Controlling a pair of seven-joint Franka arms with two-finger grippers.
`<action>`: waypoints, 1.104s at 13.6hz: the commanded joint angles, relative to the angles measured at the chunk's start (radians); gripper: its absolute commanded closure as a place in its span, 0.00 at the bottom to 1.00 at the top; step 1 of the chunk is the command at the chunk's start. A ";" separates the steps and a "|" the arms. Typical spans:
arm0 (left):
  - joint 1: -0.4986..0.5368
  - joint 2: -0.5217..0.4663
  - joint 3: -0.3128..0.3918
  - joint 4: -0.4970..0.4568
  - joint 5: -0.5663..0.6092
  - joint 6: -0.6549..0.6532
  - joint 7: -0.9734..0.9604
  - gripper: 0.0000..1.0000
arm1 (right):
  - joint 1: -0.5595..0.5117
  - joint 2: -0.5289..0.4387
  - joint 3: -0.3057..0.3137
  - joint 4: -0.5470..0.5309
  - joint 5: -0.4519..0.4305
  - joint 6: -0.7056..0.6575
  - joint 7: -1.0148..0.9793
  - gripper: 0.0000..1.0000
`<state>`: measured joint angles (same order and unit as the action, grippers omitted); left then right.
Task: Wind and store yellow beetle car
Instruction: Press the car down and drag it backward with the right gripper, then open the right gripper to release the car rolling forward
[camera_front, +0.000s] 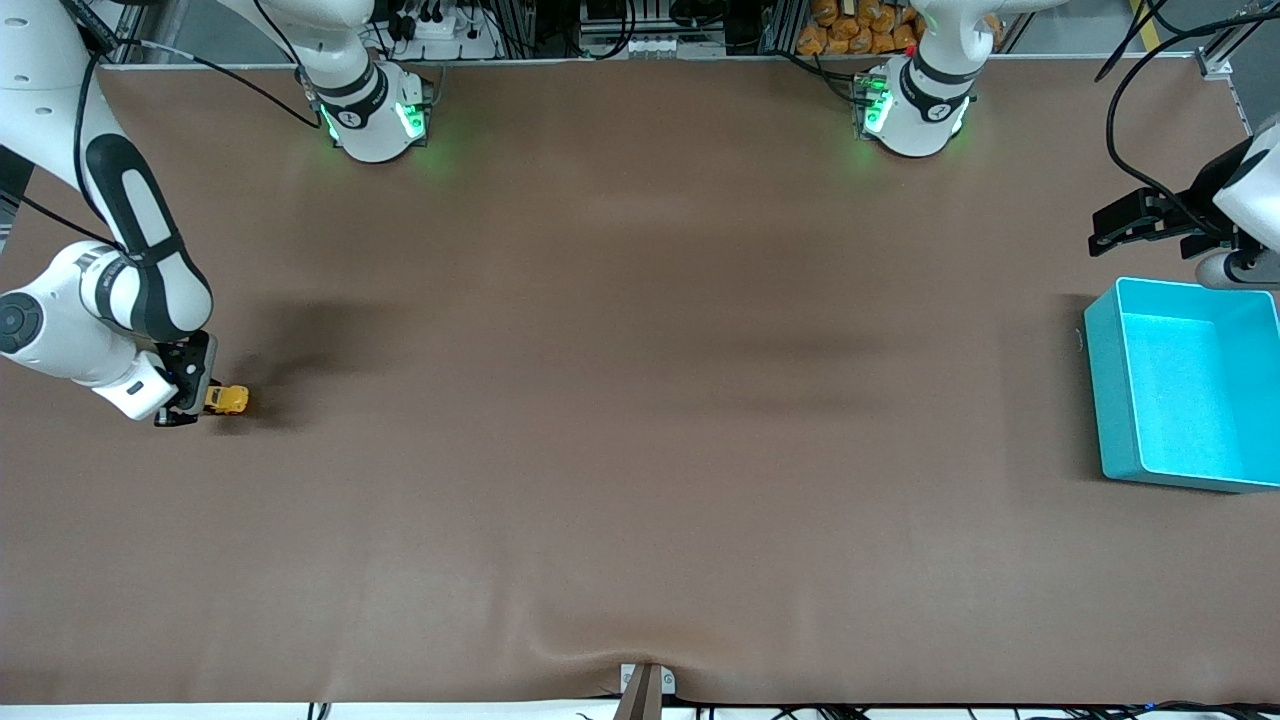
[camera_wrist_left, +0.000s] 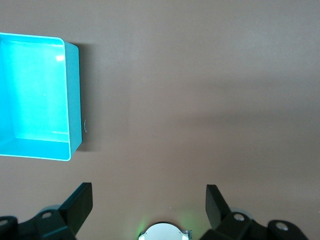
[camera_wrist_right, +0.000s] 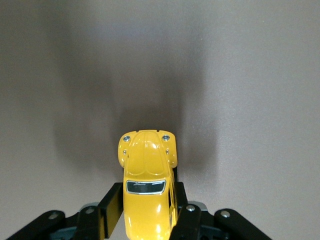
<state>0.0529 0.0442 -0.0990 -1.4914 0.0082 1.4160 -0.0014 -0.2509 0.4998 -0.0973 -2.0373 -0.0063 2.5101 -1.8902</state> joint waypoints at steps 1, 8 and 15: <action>-0.002 -0.001 -0.001 0.005 0.021 -0.009 -0.012 0.00 | -0.031 0.075 0.010 0.046 -0.001 0.022 -0.015 0.00; -0.002 0.000 -0.001 0.005 0.021 -0.009 -0.012 0.00 | -0.057 0.075 0.011 0.180 0.006 -0.180 -0.010 0.00; -0.002 0.000 -0.001 -0.001 0.021 -0.009 -0.049 0.00 | -0.061 0.065 0.011 0.350 0.075 -0.451 0.020 0.00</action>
<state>0.0529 0.0443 -0.0988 -1.4947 0.0082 1.4160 -0.0351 -0.2922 0.5630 -0.1015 -1.7593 0.0496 2.1462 -1.8861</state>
